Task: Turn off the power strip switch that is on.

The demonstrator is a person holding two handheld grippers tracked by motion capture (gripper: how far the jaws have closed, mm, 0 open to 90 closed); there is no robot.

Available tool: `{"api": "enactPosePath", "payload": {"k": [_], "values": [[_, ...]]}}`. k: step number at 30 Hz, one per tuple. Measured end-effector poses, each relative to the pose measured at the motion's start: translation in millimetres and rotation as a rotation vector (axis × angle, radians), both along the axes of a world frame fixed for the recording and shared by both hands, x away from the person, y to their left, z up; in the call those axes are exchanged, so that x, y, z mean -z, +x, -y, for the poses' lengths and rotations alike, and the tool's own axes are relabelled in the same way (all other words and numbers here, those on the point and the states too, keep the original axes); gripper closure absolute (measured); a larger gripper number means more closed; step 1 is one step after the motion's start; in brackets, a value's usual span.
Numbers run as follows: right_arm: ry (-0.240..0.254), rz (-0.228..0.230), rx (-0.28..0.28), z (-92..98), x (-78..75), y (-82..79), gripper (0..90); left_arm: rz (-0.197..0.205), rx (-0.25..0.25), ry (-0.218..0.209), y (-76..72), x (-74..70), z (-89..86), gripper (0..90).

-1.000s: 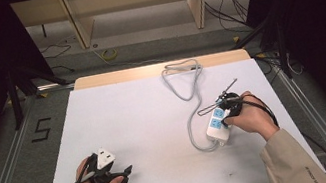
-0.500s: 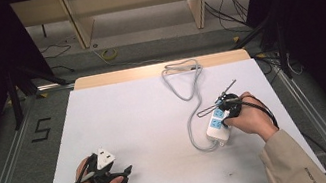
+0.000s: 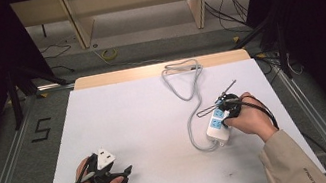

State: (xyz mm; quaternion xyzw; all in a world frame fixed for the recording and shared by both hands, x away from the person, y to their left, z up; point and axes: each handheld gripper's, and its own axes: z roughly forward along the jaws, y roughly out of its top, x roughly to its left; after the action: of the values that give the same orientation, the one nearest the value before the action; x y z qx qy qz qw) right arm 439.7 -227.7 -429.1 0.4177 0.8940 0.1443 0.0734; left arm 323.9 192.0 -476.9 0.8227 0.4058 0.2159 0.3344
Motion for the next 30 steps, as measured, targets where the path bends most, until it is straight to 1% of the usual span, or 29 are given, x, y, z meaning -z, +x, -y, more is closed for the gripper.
{"api": "enactPosePath", "payload": {"k": [7,9,15,21,30], "values": [[0.007,-0.003,0.004,0.9,0.2,-0.1,90.0,0.001,0.000,0.000,-0.2,0.0,0.1,17.1],[0.015,-0.005,0.013,1.3,0.5,-0.3,90.0,0.000,-0.002,-0.002,-0.5,0.0,0.3,17.1],[0.029,-0.008,0.014,3.5,1.2,0.2,90.0,-0.001,0.003,0.004,-0.4,-0.2,0.4,17.1],[0.020,-0.004,0.014,2.4,1.8,0.0,90.0,0.000,0.003,0.004,-0.3,-0.1,0.3,17.1],[0.028,-0.002,0.015,3.7,2.2,-0.1,90.0,-0.001,0.004,0.005,-0.3,0.0,0.3,17.1]]}}
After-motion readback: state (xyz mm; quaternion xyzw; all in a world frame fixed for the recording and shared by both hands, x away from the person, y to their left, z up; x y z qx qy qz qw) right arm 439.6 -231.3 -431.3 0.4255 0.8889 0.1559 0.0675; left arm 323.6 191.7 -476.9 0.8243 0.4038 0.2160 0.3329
